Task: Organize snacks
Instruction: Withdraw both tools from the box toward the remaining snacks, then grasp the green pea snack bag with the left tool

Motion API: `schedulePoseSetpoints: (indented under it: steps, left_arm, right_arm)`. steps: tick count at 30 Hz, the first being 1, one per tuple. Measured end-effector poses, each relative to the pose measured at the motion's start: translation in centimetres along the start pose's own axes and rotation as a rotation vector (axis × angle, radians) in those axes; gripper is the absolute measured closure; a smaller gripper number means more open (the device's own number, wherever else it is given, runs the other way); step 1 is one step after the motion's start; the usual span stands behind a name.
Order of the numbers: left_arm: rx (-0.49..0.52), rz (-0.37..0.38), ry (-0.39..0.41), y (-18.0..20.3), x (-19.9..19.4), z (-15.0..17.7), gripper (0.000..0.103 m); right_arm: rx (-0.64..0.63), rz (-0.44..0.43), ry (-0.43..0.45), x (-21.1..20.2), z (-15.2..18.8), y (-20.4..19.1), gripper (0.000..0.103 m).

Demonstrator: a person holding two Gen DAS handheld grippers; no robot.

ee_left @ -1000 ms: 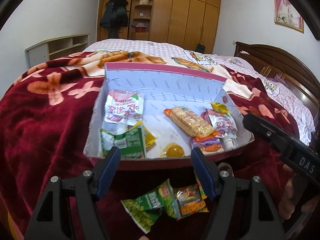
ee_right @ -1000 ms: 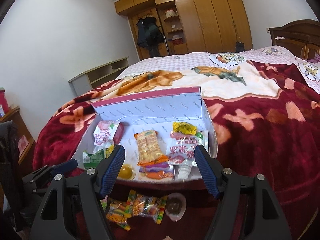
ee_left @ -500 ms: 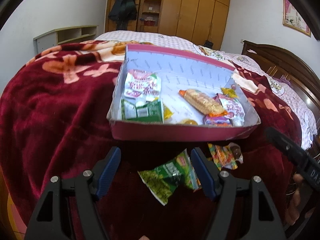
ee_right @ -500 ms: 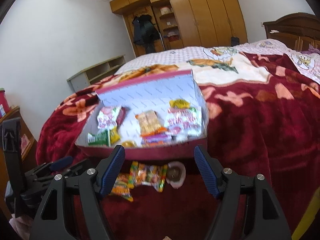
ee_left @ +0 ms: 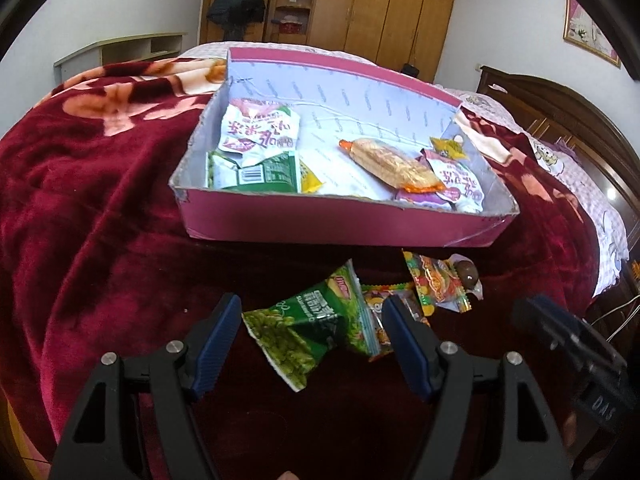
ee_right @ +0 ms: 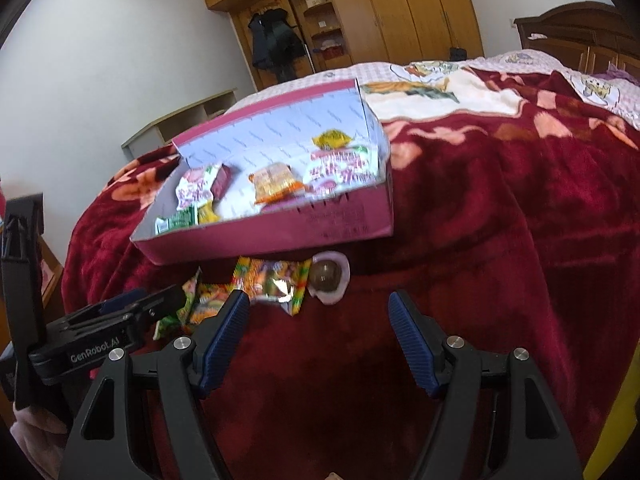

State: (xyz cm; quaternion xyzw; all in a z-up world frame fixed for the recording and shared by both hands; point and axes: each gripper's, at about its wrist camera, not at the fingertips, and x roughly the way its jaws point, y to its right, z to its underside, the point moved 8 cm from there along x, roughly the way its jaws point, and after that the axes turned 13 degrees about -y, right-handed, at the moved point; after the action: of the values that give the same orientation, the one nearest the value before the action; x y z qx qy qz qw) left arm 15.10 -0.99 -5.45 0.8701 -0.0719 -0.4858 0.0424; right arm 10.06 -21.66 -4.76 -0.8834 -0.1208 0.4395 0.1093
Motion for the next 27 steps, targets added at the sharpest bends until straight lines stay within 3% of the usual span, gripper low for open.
schedulePoseSetpoints:
  steps: [14,24,27]
  left_arm:
    - [-0.053,-0.07,0.03,-1.1,1.3,0.3,0.025]
    - [-0.055,-0.08,-0.005,-0.2,3.0,0.7,0.025]
    - [-0.058,-0.095,-0.003,-0.4,3.0,0.8,0.035]
  right_arm:
    - [-0.028,0.015,-0.02,1.6,1.7,0.0,0.029]
    - [-0.029,0.014,-0.011,1.7,1.9,-0.1,0.029]
    - [-0.029,0.011,-0.013,1.8,1.9,0.0,0.029]
